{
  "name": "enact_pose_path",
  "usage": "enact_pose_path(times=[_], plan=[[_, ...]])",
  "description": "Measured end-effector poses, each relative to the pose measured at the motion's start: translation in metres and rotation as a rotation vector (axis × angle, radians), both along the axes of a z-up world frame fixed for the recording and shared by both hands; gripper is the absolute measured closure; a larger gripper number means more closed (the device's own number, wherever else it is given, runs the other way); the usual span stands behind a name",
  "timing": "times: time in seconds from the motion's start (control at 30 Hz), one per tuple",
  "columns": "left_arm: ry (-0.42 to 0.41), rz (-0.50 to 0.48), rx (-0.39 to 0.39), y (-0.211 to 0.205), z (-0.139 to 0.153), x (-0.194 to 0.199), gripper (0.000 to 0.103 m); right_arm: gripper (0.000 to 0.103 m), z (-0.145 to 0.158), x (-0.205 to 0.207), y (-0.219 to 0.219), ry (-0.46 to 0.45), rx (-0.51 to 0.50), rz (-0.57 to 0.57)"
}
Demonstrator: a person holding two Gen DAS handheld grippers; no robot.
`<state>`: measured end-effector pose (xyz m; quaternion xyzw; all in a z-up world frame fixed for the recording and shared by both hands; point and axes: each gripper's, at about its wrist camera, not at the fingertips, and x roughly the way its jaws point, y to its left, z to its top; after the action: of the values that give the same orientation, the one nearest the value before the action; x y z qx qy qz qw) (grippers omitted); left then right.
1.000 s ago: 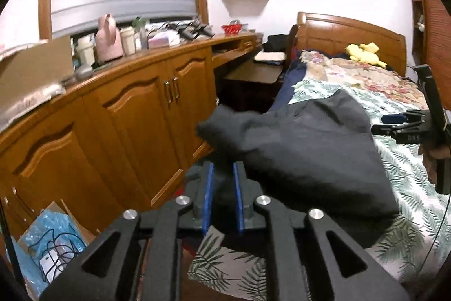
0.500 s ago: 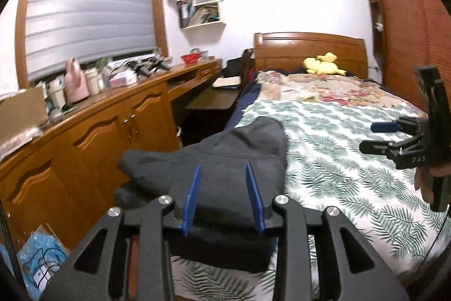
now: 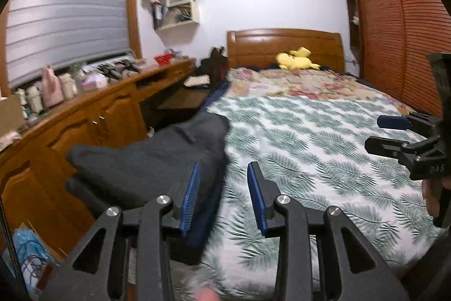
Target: Fold large clothes
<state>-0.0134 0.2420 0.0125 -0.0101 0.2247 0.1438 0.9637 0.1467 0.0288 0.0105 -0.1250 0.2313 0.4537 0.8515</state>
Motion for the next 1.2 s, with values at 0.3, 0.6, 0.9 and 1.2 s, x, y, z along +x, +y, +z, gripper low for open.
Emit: enact_pose_path(times=[0.3,0.6,0.9,1.2], plan=[[0.011,-0.078,-0.034,-0.058,-0.019,0.025,0.069,0.013,-0.020,-0.008,-0.090,0.000,0.009,-0.133],[0.031,-0.177,-0.085,-0.136,-0.031,0.045,0.069,0.013,-0.035,-0.012,-0.188,0.018,0.040,-0.327],[0.013,-0.268,-0.101,-0.200,-0.016,0.042,0.069,0.013,-0.011,-0.036,-0.256,-0.039,0.099,-0.471],[-0.055,-0.296,-0.071,-0.231,0.024,0.021,0.069,0.013,0.016,-0.061,-0.289,-0.099,0.131,-0.535]])
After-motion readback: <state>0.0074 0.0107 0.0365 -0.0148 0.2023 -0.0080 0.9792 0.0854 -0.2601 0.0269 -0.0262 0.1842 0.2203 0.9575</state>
